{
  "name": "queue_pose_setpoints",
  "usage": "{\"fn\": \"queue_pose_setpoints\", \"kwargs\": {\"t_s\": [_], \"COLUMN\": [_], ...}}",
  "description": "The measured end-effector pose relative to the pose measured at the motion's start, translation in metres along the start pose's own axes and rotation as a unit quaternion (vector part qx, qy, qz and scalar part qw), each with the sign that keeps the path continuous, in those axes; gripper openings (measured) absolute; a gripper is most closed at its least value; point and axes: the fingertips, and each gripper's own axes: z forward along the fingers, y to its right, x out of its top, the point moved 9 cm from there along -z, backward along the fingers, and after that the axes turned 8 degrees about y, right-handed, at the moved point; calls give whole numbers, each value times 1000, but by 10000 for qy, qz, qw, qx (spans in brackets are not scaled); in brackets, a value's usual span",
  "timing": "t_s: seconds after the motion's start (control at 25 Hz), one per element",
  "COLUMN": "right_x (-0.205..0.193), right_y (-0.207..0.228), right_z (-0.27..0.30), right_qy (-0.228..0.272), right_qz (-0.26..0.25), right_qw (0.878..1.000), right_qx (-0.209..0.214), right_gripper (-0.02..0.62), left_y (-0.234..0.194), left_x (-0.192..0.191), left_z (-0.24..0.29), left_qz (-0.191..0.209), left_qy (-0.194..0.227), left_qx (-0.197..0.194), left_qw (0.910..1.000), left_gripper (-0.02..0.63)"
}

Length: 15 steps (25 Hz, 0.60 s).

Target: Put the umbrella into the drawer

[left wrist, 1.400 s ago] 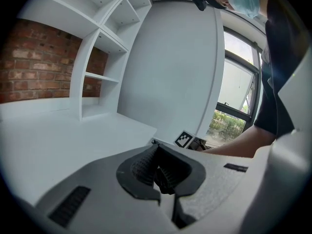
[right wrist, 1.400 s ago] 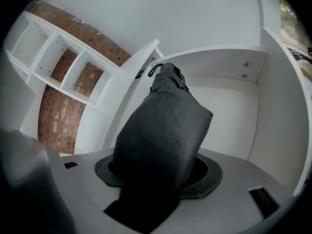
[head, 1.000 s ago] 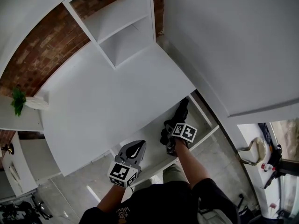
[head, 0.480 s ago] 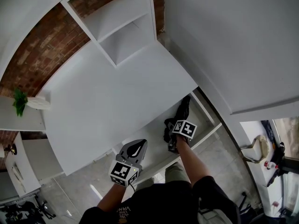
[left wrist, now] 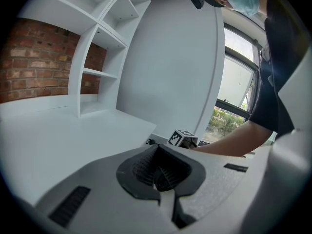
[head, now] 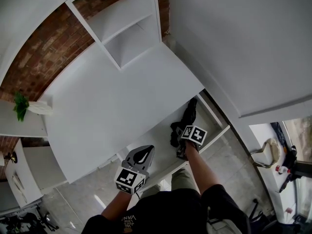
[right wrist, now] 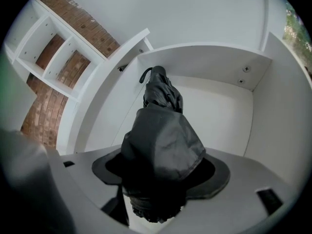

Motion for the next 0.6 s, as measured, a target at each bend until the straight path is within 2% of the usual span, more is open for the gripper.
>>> {"fn": "queue_pose_setpoints", "kwargs": {"t_s": [0.32, 0.6], "right_x": [1, 4], "right_y": [2, -10], "right_z": [-32, -76], "right_qy": [344, 883], "right_qz": [28, 146], "right_qw": [9994, 9957], "right_qx": [-14, 252], "right_gripper": [308, 308], "left_y": [9, 21], "left_x": [4, 8], "left_z": [-5, -19], "left_qz": [102, 215], "left_qy": [74, 179], "left_qx": [-241, -470], "left_qw": [9996, 9985], "left_gripper": [6, 6]}}
